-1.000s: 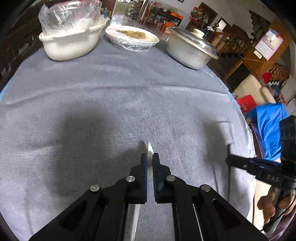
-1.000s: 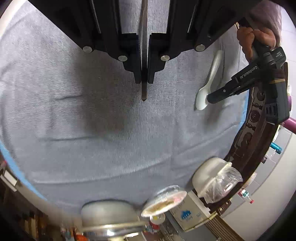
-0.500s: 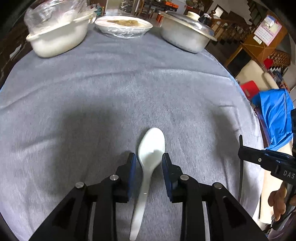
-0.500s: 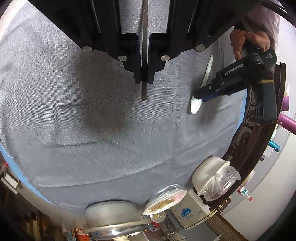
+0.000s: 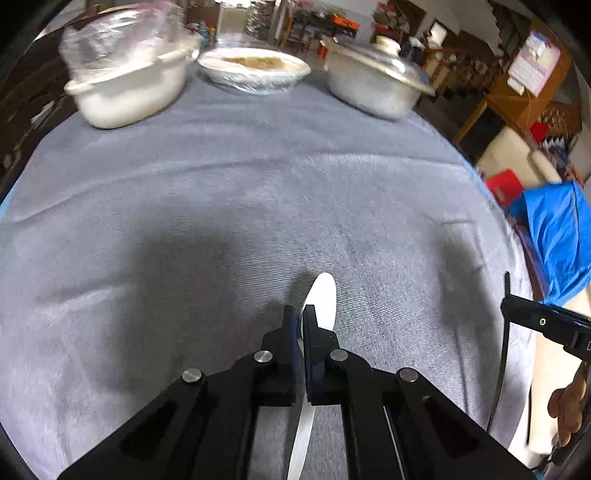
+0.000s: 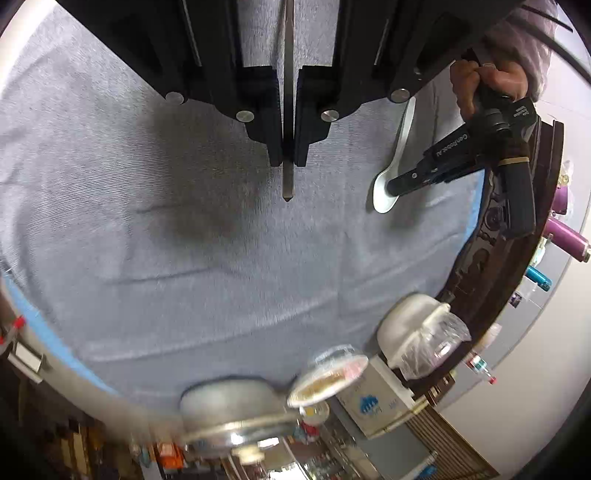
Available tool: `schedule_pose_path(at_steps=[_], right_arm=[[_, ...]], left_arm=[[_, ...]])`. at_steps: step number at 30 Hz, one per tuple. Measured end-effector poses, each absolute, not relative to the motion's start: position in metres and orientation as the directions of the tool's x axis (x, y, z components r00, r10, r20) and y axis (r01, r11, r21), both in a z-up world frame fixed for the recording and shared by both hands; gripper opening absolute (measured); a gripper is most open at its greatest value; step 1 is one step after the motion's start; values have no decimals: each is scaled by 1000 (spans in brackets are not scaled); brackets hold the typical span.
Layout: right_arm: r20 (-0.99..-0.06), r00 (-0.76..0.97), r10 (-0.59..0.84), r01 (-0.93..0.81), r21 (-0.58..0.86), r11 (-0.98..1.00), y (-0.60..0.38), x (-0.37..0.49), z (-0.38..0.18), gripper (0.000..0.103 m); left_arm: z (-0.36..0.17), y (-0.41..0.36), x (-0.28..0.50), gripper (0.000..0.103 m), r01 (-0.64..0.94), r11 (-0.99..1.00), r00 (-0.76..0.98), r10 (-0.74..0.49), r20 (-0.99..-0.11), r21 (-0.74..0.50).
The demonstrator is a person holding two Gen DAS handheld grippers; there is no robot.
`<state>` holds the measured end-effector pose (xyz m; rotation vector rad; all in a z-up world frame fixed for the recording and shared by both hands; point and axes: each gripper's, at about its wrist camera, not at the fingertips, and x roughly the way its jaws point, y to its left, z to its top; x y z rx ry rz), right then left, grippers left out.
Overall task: Organize utensils
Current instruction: 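Lift the spoon with the left gripper and the chopstick with the right toward the holder, then lower the spoon with the left gripper into the mesh holder while the right lowers the chopstick in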
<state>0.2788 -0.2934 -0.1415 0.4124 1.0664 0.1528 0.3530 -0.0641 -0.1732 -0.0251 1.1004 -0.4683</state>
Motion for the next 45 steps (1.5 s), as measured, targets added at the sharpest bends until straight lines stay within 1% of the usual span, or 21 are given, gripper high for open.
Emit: schedule_pose_path(at_steps=[8, 12, 15, 18, 21, 27, 32, 35, 36, 38, 39, 43, 45], right_arm=[[-731, 644, 225, 57, 339, 939, -290, 228, -89, 7], [-662, 731, 167, 67, 312, 948, -289, 192, -63, 7], [-606, 781, 147, 70, 320, 945, -288, 165, -48, 7], [-543, 828, 138, 60, 332, 942, -286, 137, -32, 7], [-492, 862, 120, 45, 310, 950, -280, 115, -15, 7], [-379, 919, 108, -3, 267, 964, -265, 70, 20, 7], [-308, 944, 120, -51, 223, 974, -249, 42, 45, 7], [-262, 955, 139, -84, 211, 974, -240, 25, 58, 7], [-248, 958, 146, -94, 209, 973, -238, 21, 63, 7], [-216, 963, 160, -113, 212, 971, -235, 11, 71, 7], [-201, 966, 164, -120, 216, 969, -234, 8, 74, 7], [-131, 974, 186, -150, 246, 957, -233, -6, 82, 7], [-103, 973, 208, -173, 276, 946, -231, -9, 82, 7]], left_arm=[[-140, -10, 319, 3, 240, 930, 511, -365, -778, -279], [-127, 33, 295, 3, 126, 936, 594, -336, -731, -328], [-121, 64, 270, 3, 34, 926, 641, -309, -703, -376], [-112, 88, 240, 3, -17, 913, 683, -287, -672, -408], [-103, 101, 210, 3, -34, 899, 726, -279, -629, -437], [-82, 117, 147, 3, -11, 870, 786, -297, -542, -493], [-53, 116, 102, 3, 55, 850, 830, -330, -449, -524], [-27, 110, 80, 3, 119, 841, 865, -349, -360, -528], [-14, 108, 72, 3, 154, 832, 878, -362, -312, -534], [0, 105, 59, 3, 197, 822, 892, -376, -250, -535], [10, 101, 52, 3, 230, 816, 900, -386, -204, -531], [33, 80, 42, 3, 314, 807, 903, -416, -105, -499], [37, 70, 42, 3, 334, 810, 905, -419, -77, -483]])
